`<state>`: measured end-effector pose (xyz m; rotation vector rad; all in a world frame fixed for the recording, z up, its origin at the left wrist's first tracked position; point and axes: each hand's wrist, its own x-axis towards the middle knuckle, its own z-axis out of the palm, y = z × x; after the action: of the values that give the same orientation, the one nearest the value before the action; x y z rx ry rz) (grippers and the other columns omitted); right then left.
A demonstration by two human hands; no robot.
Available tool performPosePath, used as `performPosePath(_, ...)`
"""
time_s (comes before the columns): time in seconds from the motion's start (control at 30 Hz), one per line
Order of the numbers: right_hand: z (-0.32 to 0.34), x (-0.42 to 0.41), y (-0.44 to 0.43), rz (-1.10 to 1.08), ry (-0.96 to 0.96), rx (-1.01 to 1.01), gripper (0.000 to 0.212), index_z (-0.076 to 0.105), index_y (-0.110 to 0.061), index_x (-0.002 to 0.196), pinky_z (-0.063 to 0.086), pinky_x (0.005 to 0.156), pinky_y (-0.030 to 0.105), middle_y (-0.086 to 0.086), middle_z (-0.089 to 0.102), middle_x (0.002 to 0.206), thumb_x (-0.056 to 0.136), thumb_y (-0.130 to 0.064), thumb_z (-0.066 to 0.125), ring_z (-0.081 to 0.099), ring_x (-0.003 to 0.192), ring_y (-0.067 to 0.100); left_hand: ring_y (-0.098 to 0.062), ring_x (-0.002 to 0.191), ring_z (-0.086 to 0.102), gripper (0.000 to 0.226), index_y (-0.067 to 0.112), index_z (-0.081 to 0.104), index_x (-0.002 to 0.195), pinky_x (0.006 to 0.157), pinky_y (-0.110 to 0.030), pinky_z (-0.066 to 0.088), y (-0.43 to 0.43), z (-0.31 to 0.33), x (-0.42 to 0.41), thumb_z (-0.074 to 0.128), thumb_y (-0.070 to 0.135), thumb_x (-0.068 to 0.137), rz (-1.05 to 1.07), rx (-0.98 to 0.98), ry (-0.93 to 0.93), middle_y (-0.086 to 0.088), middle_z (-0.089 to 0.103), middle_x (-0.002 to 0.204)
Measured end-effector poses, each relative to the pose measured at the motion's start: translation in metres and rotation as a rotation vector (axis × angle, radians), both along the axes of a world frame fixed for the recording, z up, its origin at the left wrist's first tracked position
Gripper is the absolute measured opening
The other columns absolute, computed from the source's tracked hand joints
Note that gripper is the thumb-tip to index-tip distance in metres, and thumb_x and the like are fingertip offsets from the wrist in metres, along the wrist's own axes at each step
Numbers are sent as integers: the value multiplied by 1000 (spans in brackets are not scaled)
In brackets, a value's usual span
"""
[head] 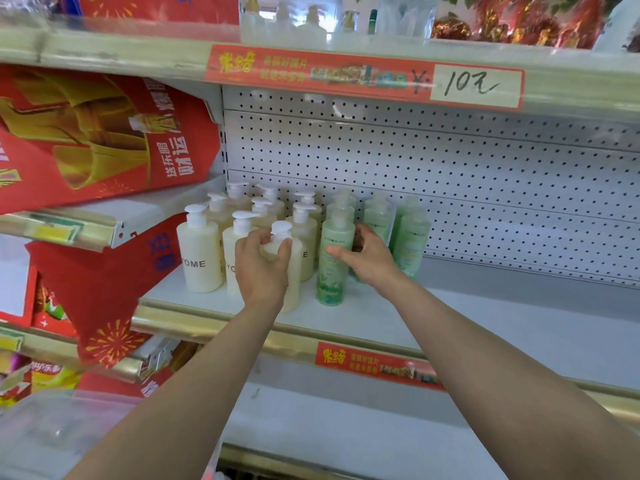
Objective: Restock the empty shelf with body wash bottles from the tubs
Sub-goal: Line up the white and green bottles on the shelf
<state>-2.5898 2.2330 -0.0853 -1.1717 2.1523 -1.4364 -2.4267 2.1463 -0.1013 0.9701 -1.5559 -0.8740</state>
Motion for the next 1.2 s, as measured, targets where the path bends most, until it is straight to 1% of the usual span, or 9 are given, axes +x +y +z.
performPosePath(0.13,8,19,6,-61,-21,27,59,48,-27,132,50,101,38,-6,61,124,82,-40,78,58,120,18,-16,105,55,38,19,58,123,84,-19,33,4,8,8,69,33,89,-83,66,-20,0,54,123)
performPosePath(0.2,14,35,10,-158,-28,-16,72,41,-22,144,48,101,34,-3,60,132,84,-43,76,57,123,19,-14,104,54,41,20,57,125,81,-16,33,4,13,18,70,33,89,-136,67,-44,1,51,125)
performPosePath(0.3,26,63,13,-330,94,-108,74,37,-16,148,40,97,24,3,55,141,88,-44,71,53,129,19,-14,102,52,47,22,56,129,81,-17,32,-2,24,46,73,33,86,-164,-1,-102,-3,50,129)
performPosePath(0.4,42,95,9,-382,322,-107,74,40,-14,148,41,106,34,5,51,146,89,-51,66,47,135,22,-24,119,52,50,23,55,131,94,-31,41,-16,31,84,71,39,86,-125,-104,-198,-3,47,135)
performPosePath(0.5,58,135,0,-330,484,-7,71,40,-18,148,39,108,40,6,46,149,91,-55,60,39,139,25,-31,128,41,49,24,53,133,99,-44,39,-33,41,125,62,45,90,-48,-175,-362,-6,44,140)
performPosePath(0.67,58,209,-21,-247,589,148,68,42,-18,147,38,105,40,10,43,149,93,-55,58,35,140,30,-33,132,38,54,23,51,135,103,-47,37,-56,43,194,60,49,88,20,-210,-527,-8,42,143)
performPosePath(0.83,30,271,-38,-156,595,247,71,39,-18,149,39,109,45,10,41,152,92,-53,60,33,141,30,-35,129,38,56,25,50,137,104,-48,36,-68,20,251,62,47,87,33,-186,-592,-8,40,144)
performPosePath(0.97,-5,305,-50,-89,535,305,71,38,-17,150,36,110,40,10,43,150,92,-50,61,33,141,29,-37,126,42,58,23,51,136,105,-47,37,-78,-14,282,65,45,85,-3,-145,-649,-12,43,141)
performPosePath(1.2,-95,338,-64,6,392,433,62,46,-14,141,40,103,38,11,48,141,91,-47,64,43,132,30,-41,121,46,59,17,55,130,103,-49,40,-88,-104,319,67,47,82,-41,112,-734,-18,48,133)
